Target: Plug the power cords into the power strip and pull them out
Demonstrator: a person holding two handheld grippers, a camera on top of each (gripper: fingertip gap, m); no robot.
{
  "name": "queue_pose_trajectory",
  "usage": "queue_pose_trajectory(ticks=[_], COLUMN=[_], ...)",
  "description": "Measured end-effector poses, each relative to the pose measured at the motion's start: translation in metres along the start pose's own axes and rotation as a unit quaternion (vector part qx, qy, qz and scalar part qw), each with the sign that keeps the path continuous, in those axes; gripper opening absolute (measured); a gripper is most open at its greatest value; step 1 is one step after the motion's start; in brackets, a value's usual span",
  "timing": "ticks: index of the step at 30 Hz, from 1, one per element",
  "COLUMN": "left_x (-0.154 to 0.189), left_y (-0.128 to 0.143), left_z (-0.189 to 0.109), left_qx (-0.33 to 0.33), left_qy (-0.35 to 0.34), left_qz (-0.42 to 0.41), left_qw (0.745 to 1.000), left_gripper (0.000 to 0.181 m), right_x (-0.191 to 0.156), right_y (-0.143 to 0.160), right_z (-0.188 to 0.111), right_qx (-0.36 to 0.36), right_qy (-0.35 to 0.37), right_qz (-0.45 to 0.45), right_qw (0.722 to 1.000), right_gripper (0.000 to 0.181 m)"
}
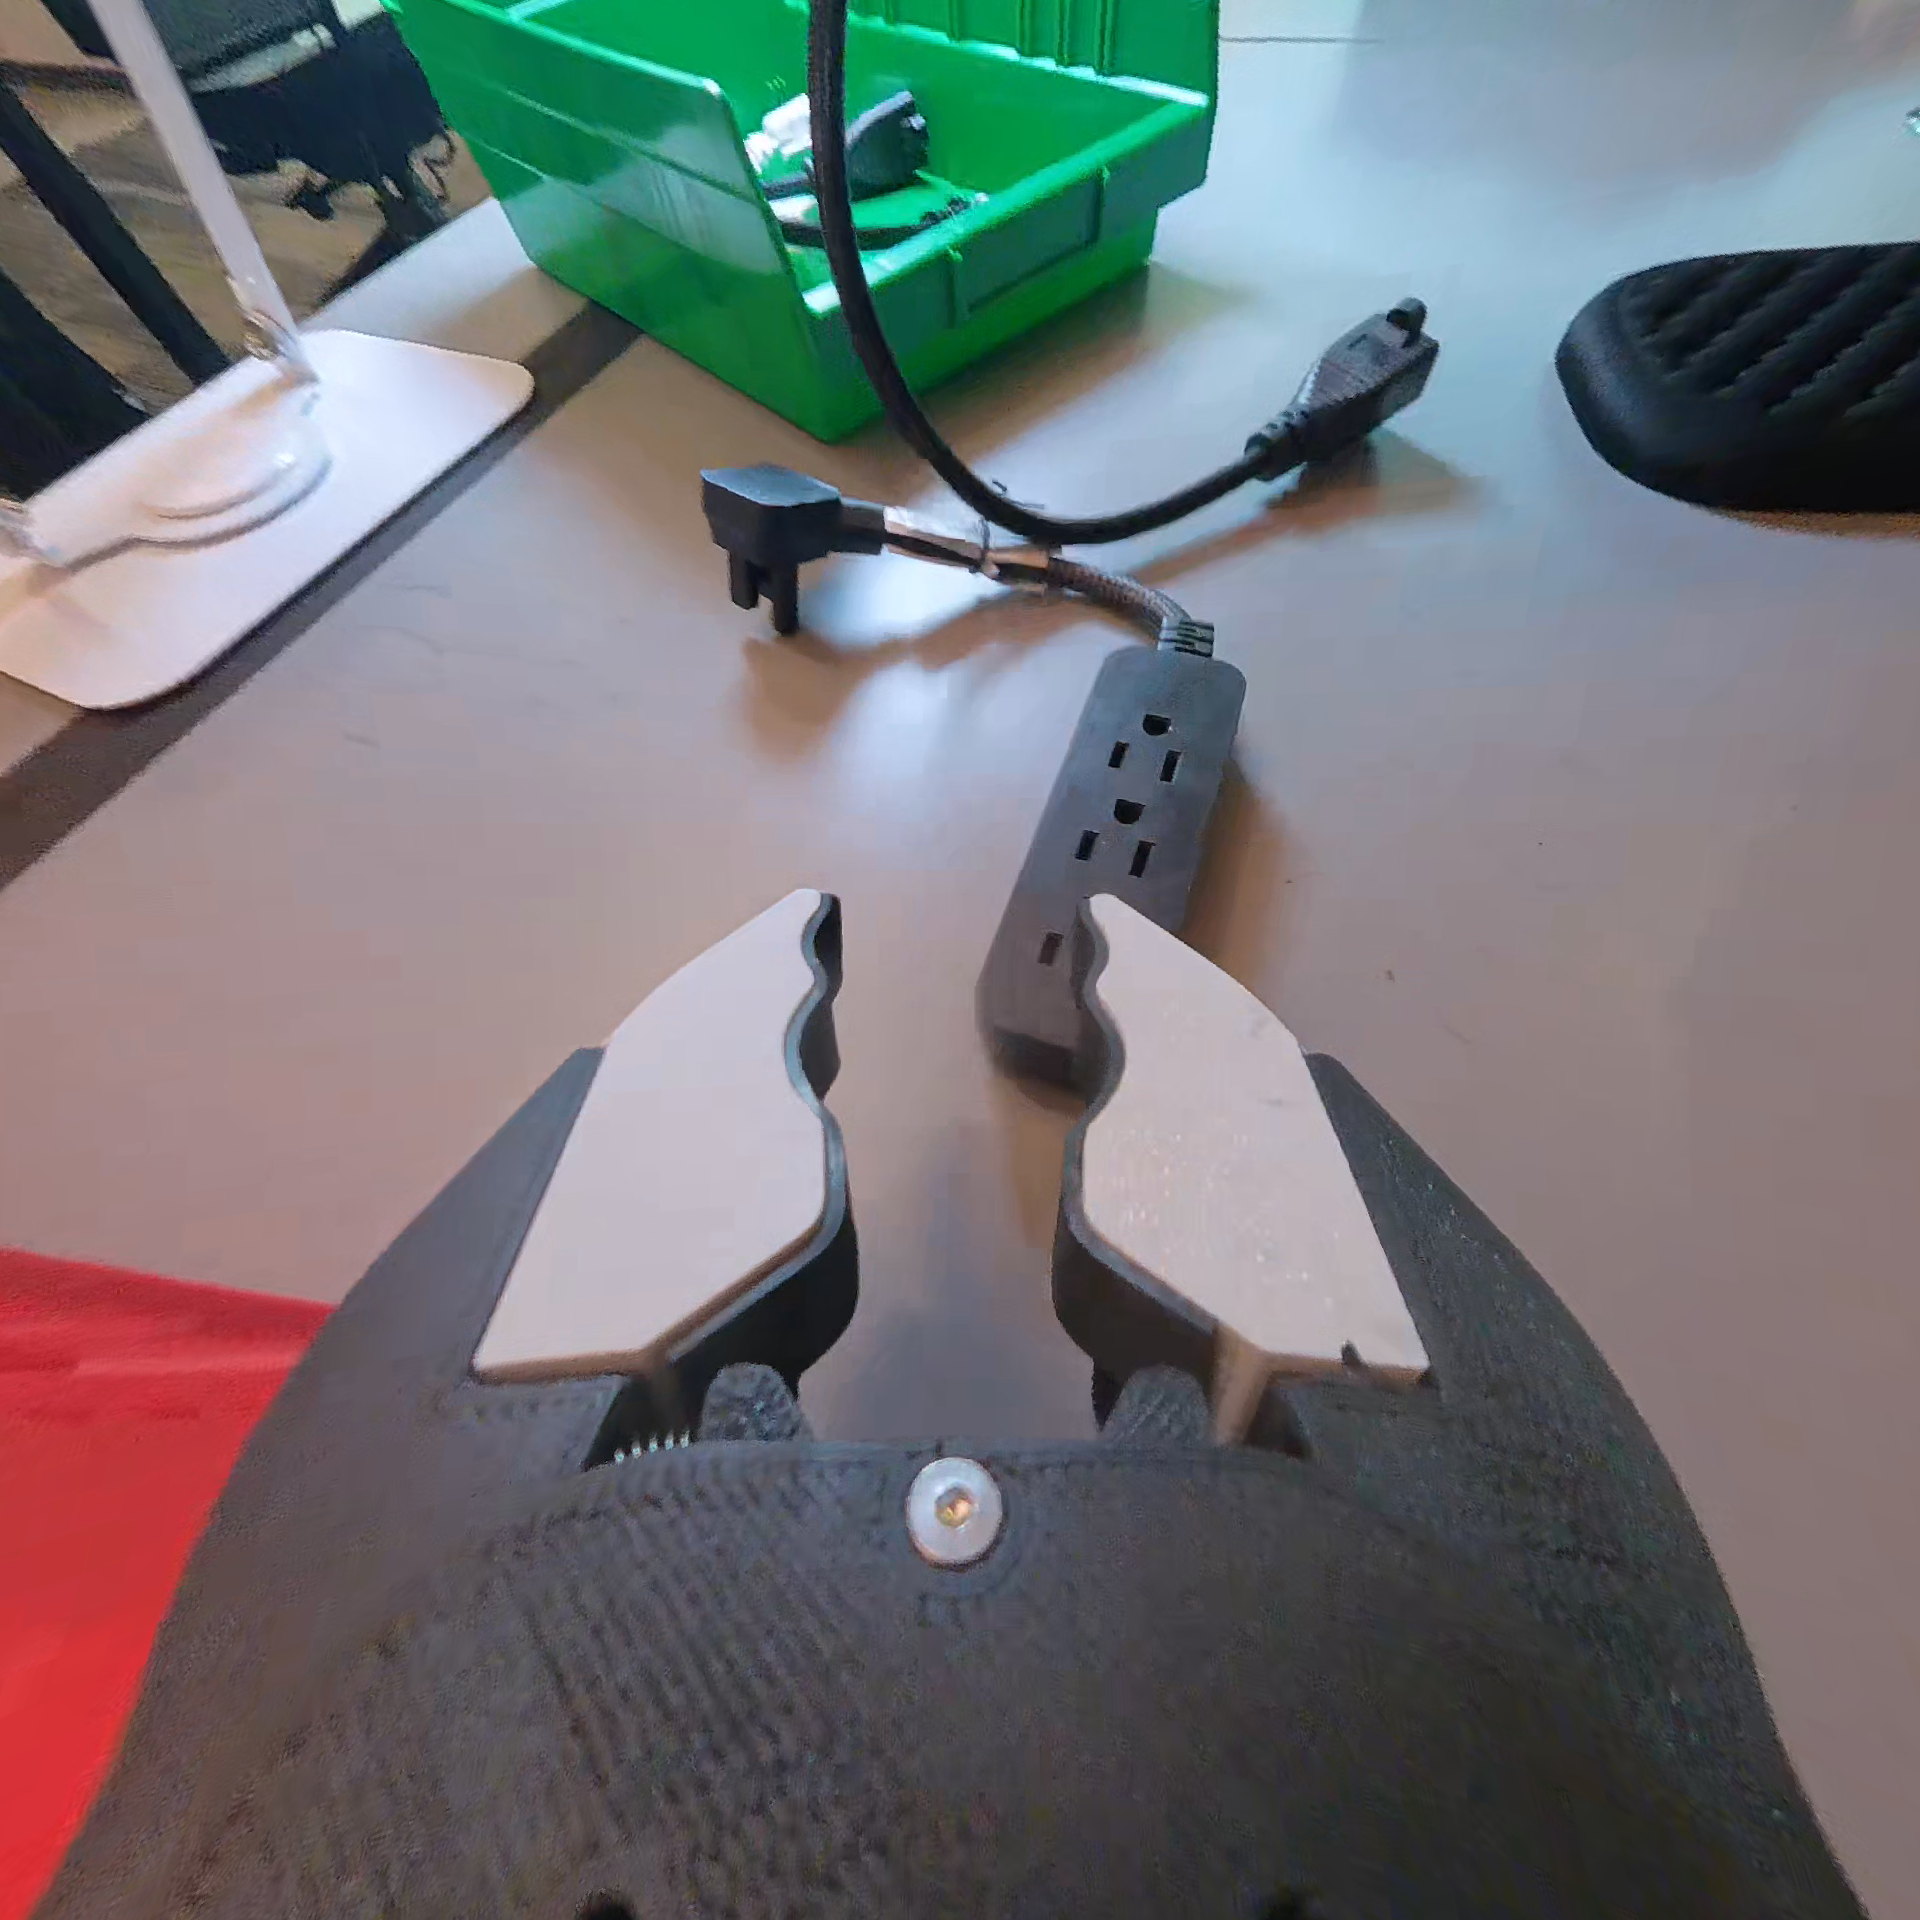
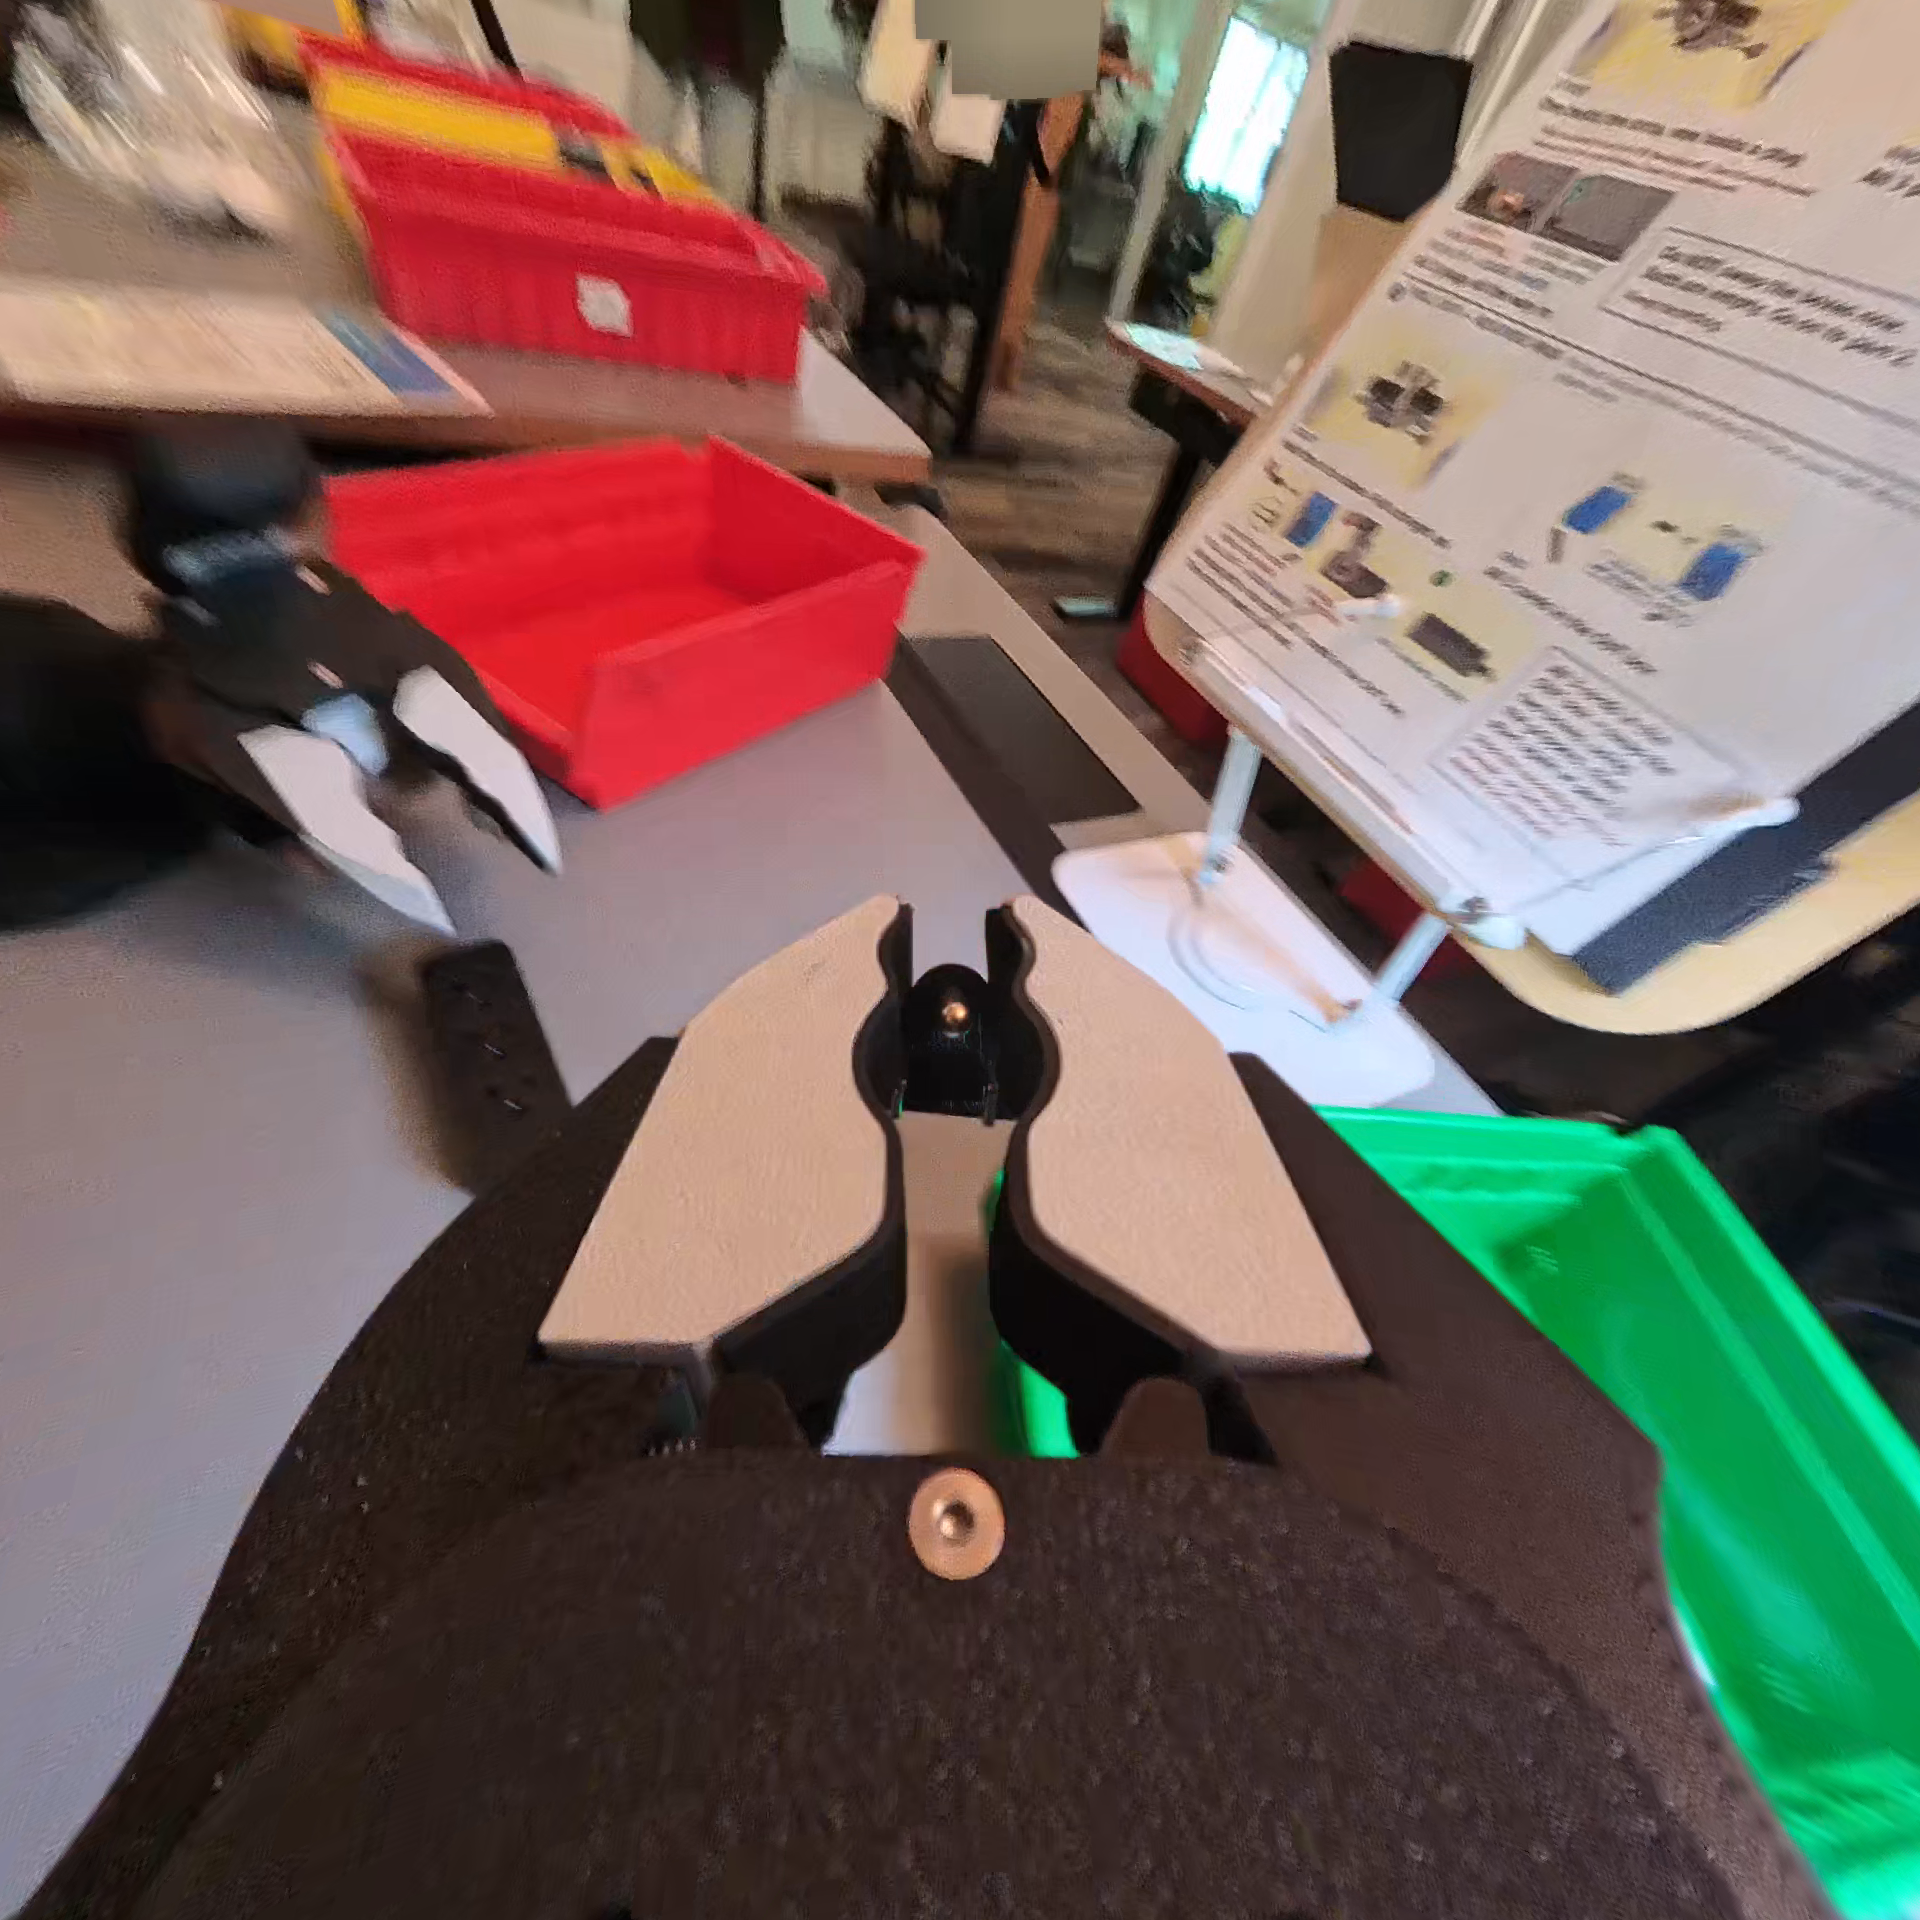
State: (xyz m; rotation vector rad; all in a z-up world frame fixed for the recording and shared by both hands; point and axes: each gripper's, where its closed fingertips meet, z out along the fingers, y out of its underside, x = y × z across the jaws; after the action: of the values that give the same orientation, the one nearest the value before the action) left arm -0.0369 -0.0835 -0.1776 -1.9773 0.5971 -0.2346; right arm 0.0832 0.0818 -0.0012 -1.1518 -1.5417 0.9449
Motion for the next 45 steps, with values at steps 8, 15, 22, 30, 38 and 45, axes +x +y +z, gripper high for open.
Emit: queue_pose_trajectory(ticks=[8, 15, 22, 30, 38, 45], left_x=[-0.004, 0.002, 0.007, 0.019, 0.017, 0.018], left_y=[-0.007, -0.005, 0.003, 0.018, 0.014, 0.013], left_z=[-0.012, -0.008, 0.000, 0.016, 0.019, 0.019], left_qx=[0.029, 0.026, 0.007, -0.033, -0.026, -0.026], left_qy=[-0.020, -0.010, 0.000, 0.017, 0.012, 0.011], left_qz=[0.006, 0.004, 0.003, -0.004, -0.002, 0.003], left_qw=[0.999, 1.000, 1.000, 0.999, 1.000, 1.000], left_gripper=[0.039, 0.038, 0.040, 0.053, 0.051, 0.050], right_x=[0.051, 0.165, 0.105, -0.007, -0.012, 0.109], right_y=[-0.037, -0.030, 0.046, 0.175, 0.184, 0.100], right_z=[-0.012, -0.031, 0.017, 0.029, 0.029, -0.002], right_qx=[-0.069, -0.134, -0.232, -0.506, -0.481, -0.446], right_qy=[0.071, 0.213, 0.058, -0.128, -0.031, 0.130], right_qz=[-0.105, -0.128, -0.122, -0.082, -0.084, -0.154], right_qw=[0.990, 0.959, 0.963, 0.849, 0.872, 0.872], right_gripper=[0.009, 0.000, 0.037, 0.071, 0.014, 0.007])
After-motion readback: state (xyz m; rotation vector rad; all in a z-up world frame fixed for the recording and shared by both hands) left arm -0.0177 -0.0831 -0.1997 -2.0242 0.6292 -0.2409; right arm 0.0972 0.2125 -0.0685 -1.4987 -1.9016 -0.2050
